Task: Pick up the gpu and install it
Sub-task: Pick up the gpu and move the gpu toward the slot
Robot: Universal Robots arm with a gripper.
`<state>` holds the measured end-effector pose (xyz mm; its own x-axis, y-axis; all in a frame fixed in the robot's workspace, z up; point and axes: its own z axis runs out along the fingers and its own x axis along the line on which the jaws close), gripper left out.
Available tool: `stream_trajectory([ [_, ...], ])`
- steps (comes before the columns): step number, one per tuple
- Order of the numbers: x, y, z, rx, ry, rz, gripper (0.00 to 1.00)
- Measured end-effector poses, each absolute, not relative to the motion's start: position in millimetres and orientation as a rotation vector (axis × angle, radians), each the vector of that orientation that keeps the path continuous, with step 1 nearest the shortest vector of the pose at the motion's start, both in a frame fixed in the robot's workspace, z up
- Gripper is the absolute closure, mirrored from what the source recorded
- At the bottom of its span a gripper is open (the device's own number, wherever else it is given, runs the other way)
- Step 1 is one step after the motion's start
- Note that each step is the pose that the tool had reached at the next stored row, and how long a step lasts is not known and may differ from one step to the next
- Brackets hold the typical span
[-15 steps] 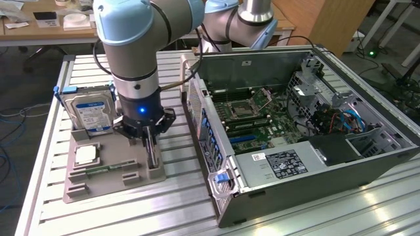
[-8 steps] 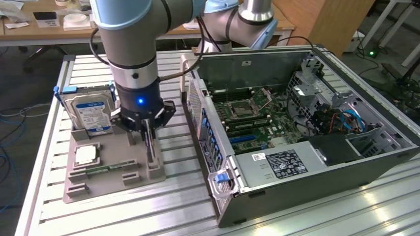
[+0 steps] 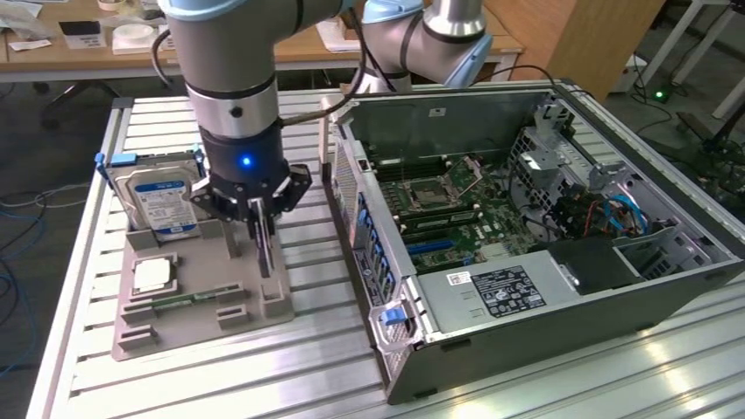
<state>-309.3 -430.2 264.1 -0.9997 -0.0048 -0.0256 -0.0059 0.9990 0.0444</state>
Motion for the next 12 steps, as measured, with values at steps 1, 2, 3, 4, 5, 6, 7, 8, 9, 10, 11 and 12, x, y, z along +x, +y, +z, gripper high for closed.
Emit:
stream_trajectory([
  [1, -309.3, -430.2, 267.3, -0.008, 3.115, 0.071, 0.72],
  [2, -309.3, -430.2, 270.2, -0.008, 3.115, 0.072, 0.72],
  [3, -309.3, -430.2, 271.7, -0.008, 3.115, 0.072, 0.72],
  [4, -309.3, -430.2, 272.1, -0.008, 3.115, 0.072, 0.72],
  [5, -309.2, -430.2, 272.1, -0.008, 3.115, 0.072, 0.72],
  [6, -309.3, -430.2, 272.1, -0.008, 3.115, 0.072, 0.72],
  [7, -309.3, -430.2, 272.1, -0.008, 3.115, 0.072, 0.72],
  [8, -309.3, -430.2, 272.1, -0.008, 3.115, 0.072, 0.72],
  [9, -309.3, -430.2, 272.2, -0.008, 3.115, 0.072, 0.72],
  [10, -309.3, -430.2, 272.2, -0.008, 3.115, 0.072, 0.72],
  [11, -309.3, -430.2, 272.3, -0.008, 3.115, 0.072, 0.72],
  [12, -309.3, -430.2, 272.6, -0.008, 3.115, 0.072, 0.72],
])
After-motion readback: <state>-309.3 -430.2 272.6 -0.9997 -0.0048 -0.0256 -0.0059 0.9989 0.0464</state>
